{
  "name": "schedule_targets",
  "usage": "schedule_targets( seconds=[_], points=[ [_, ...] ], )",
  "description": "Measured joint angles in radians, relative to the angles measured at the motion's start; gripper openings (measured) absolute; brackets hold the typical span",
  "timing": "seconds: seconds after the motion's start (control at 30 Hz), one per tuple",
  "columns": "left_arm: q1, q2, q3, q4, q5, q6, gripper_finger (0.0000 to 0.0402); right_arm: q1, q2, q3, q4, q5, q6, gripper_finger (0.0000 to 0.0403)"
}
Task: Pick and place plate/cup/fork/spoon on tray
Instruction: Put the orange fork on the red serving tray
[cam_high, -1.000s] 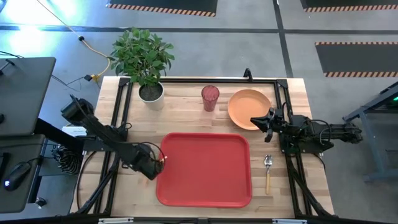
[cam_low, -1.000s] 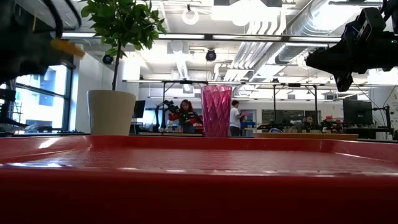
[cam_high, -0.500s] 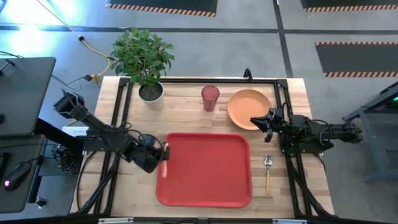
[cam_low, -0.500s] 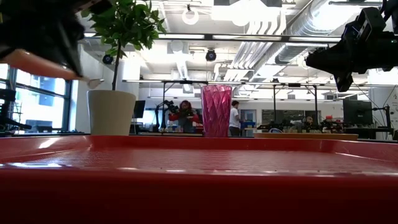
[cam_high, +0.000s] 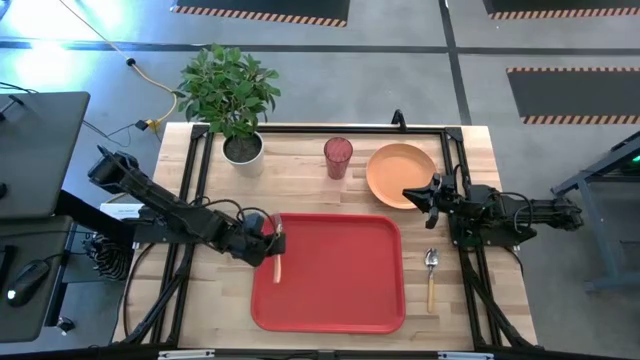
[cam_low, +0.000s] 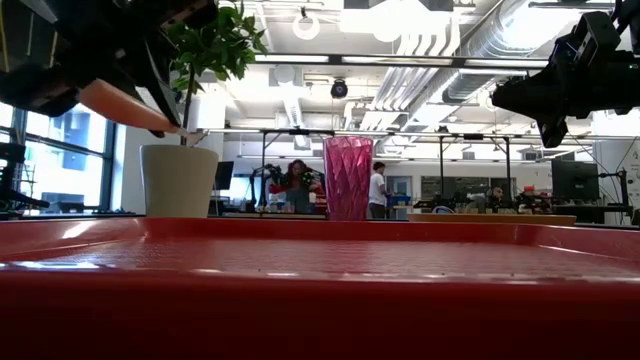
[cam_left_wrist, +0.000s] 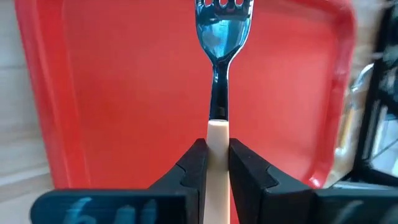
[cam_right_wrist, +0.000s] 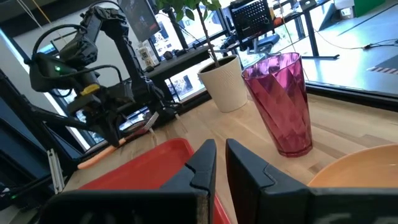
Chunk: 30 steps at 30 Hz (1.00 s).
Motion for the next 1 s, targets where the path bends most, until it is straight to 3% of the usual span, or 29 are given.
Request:
schedule_targets(
  seconds=[0.27, 0.5, 1.0],
  points=[
    [0.0, 0.056, 0.032, 0.028, 0.08, 0.002, 0.0039, 0.0, 0.0, 0.0, 0.0, 0.0, 0.0, 0.0028],
    [0.003, 0.143, 0.094, -0.047, 0.108, 0.05, 0.0039, 0.0, 0.0, 0.0, 0.0, 0.0, 0.0, 0.0028],
    [0.003, 0.258, 0.096, -0.056, 0.185, 0.004, 0.004, 0.0, 0.008, 0.0, 0.0, 0.0, 0.0, 0.0028]
  ],
)
